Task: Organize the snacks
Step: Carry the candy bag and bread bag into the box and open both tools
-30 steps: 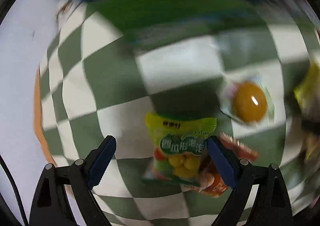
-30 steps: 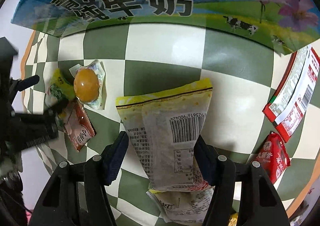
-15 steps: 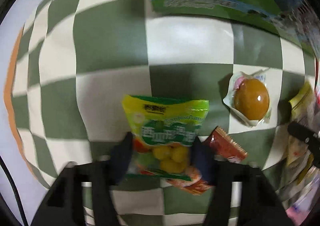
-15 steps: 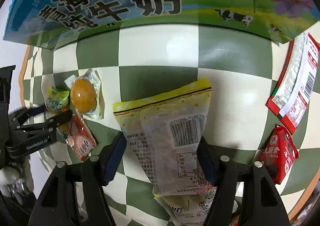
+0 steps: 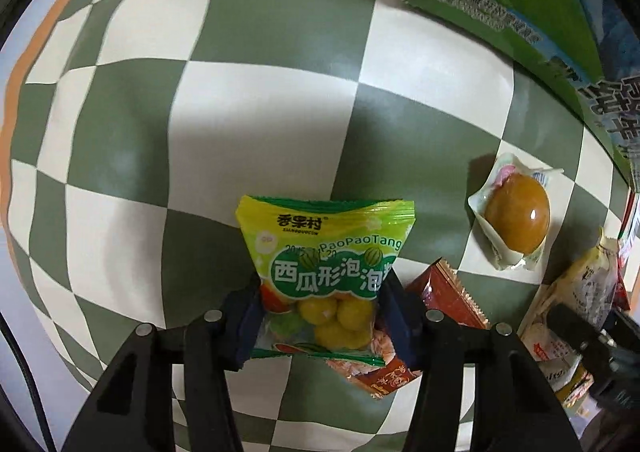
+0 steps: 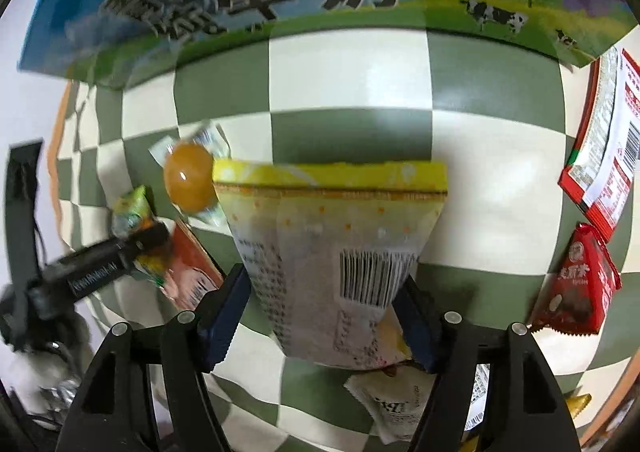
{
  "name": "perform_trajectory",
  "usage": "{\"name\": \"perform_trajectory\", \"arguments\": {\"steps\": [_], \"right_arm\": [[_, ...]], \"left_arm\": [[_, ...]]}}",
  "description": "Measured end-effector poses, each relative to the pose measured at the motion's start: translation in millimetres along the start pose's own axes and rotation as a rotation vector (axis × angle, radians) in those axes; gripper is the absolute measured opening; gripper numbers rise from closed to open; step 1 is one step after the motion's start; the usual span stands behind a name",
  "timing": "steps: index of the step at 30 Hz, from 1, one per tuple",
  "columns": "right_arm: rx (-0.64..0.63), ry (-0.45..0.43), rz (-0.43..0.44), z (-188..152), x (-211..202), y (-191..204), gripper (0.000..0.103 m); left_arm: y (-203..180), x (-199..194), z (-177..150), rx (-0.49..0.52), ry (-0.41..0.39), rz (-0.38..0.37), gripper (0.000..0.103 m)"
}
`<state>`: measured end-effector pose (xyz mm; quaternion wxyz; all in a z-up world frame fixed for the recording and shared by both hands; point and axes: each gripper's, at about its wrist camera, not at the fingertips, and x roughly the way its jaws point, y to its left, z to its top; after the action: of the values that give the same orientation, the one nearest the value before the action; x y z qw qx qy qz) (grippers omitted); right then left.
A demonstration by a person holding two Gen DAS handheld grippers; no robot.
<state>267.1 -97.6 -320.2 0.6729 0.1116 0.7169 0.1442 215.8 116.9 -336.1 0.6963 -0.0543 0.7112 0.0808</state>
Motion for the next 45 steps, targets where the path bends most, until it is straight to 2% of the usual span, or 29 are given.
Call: {"name": "perform_trajectory", "arguments": {"steps": [1, 2, 5, 7, 15, 18, 22, 26, 29, 32, 36, 40, 45], "right_arm": [[-0.005, -0.014, -0.011, -1.8, 0.6, 1.4, 0.066], [-0.009, -0.029, -0.022, -4.5, -0.3, 2.5, 0.051], [0.000, -0.056, -0.028, -9.9, 0.1, 2.9, 0.043], [0.003, -0.068, -0.022, -11.0, -2.9, 5.3, 0.041], [-0.012, -0.102, 0.039, -11.3, -29.0, 13.8, 0.040], [-0.007, -0.109, 0.091, -10.7, -42.9, 12.8, 0.039], [-0.014, -0.139, 0.150, -11.4, -75.3, 10.9, 0.039], [-0.017, -0.191, 0.206, -9.5, -115.7, 9.0, 0.039], [-0.022, -0.258, 0.241, 0.7, -160.6, 5.4, 0.039], [-0.025, -0.311, 0.256, 21.0, -199.2, 3.7, 0.039], [-0.047, -0.371, 0.197, 61.2, -239.1, -5.4, 0.039], [-0.049, -0.366, 0.116, 105.4, -254.2, -28.2, 0.039], [-0.032, -0.281, 0.045, 148.6, -230.6, -45.0, 0.039]], "left_arm": [[-3.7, -2.9, -2.0, -0.007, -0.012, 0.001, 0.050], [-14.1, -8.2, -1.1, -0.010, -0.020, 0.002, 0.050], [-28.0, -20.1, -7.7, -0.004, -0.035, 0.010, 0.050], [-19.1, -23.4, -16.2, -0.005, -0.045, 0.007, 0.050], [-9.6, -64.9, -45.7, -0.018, -0.056, -0.057, 0.050], [-11.2, -82.0, -52.3, -0.010, -0.070, -0.077, 0.050], [-16.9, -117.0, -57.1, 0.001, -0.119, -0.131, 0.050], [-33.5, -175.7, -53.8, 0.041, -0.206, -0.193, 0.050], [-39.2, -221.2, -28.0, 0.086, -0.272, -0.240, 0.050], [-50.4, -250.0, 9.7, 0.134, -0.310, -0.267, 0.050], [-78.4, -261.8, 55.7, 0.196, -0.337, -0.230, 0.050], [-99.5, -249.4, 114.0, 0.238, -0.287, -0.166, 0.050], [-111.7, -204.5, 164.2, 0.255, -0.166, -0.094, 0.050]]}}
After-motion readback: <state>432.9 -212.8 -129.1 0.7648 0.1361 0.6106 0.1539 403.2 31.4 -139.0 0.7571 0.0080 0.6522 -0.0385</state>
